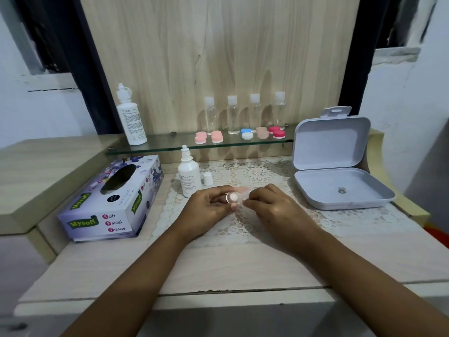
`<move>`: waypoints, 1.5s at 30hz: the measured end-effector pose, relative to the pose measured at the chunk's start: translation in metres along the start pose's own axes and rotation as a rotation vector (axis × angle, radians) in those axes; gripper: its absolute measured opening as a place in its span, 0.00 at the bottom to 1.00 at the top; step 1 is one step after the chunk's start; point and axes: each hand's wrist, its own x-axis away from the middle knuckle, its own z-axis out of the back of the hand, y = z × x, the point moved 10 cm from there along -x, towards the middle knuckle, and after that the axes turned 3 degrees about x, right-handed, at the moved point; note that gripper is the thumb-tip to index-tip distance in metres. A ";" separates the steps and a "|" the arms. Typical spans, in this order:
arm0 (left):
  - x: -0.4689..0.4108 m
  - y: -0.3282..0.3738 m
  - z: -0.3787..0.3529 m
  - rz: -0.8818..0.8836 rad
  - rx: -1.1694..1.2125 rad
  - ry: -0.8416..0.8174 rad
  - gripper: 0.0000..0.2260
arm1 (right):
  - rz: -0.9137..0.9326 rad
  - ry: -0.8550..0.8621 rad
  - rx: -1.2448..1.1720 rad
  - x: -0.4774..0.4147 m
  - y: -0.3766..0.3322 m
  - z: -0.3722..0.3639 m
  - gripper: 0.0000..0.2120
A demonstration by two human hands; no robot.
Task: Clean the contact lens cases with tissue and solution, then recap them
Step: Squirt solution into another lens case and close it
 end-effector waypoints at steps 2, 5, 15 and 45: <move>0.000 0.000 0.001 -0.003 0.000 0.004 0.15 | 0.006 -0.009 -0.007 0.000 0.000 0.001 0.11; -0.001 -0.001 0.002 0.002 0.010 0.017 0.15 | -0.065 0.053 0.032 -0.001 0.016 0.005 0.11; 0.000 0.000 0.003 0.013 0.051 0.037 0.14 | 0.015 0.014 0.020 0.000 0.003 0.005 0.10; 0.005 0.016 -0.003 -0.117 -0.196 0.002 0.12 | -0.545 -0.067 -0.444 0.009 0.055 -0.016 0.10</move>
